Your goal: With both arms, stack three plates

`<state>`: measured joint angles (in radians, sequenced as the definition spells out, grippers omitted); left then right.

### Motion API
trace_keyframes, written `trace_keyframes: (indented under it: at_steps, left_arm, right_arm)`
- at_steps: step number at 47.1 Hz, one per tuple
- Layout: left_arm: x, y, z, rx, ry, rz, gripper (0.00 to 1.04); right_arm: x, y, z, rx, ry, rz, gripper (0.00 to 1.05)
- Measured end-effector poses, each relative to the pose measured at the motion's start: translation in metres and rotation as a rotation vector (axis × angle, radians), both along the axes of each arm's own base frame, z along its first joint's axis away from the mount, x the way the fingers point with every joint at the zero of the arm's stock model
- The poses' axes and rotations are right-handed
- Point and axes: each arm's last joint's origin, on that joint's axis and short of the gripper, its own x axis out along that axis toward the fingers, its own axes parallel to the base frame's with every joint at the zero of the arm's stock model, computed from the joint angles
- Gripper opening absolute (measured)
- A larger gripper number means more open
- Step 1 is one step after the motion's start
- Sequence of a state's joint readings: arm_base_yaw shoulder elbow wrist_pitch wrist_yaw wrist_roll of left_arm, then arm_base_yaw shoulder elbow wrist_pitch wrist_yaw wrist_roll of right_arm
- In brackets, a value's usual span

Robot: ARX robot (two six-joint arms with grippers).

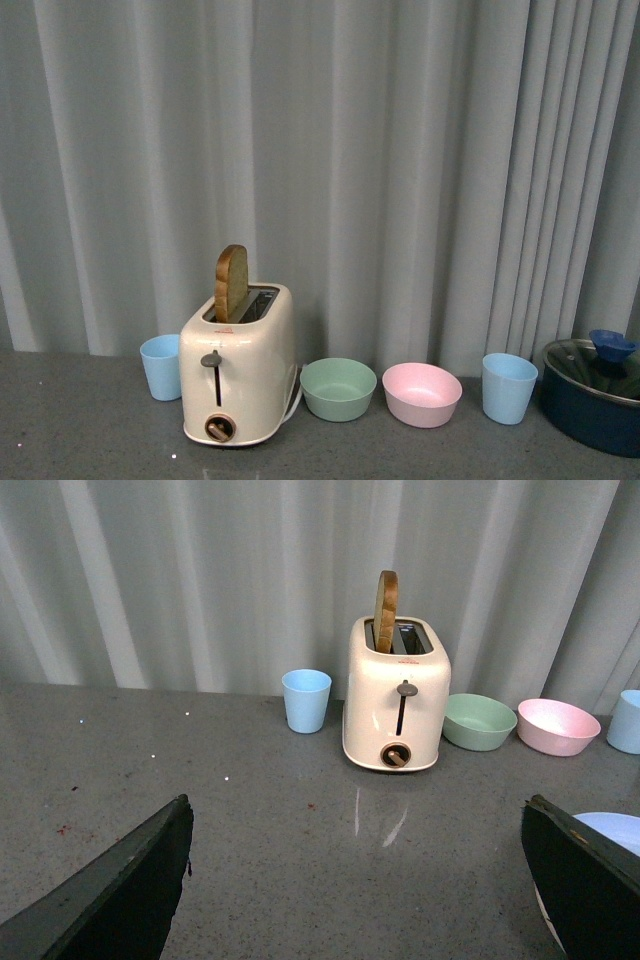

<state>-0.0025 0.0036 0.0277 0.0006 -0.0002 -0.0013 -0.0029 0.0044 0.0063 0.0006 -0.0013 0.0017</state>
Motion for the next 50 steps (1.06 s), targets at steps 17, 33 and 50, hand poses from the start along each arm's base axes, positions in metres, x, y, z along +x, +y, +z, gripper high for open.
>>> trace_keyframes:
  at_steps: [17, 33, 50]
  left_arm:
    - [0.0, 0.0, 0.0, 0.0, 0.0, 0.0, 0.98]
    - [0.0, 0.0, 0.0, 0.0, 0.0, 0.0, 0.98]
    - [0.0, 0.0, 0.0, 0.0, 0.0, 0.0, 0.98]
  right_arm:
    - [0.0, 0.0, 0.0, -0.002, 0.0, 0.0, 0.62]
    - [0.0, 0.0, 0.0, -0.002, 0.0, 0.0, 0.97]
    - [0.0, 0.0, 0.0, -0.002, 0.0, 0.0, 0.97]
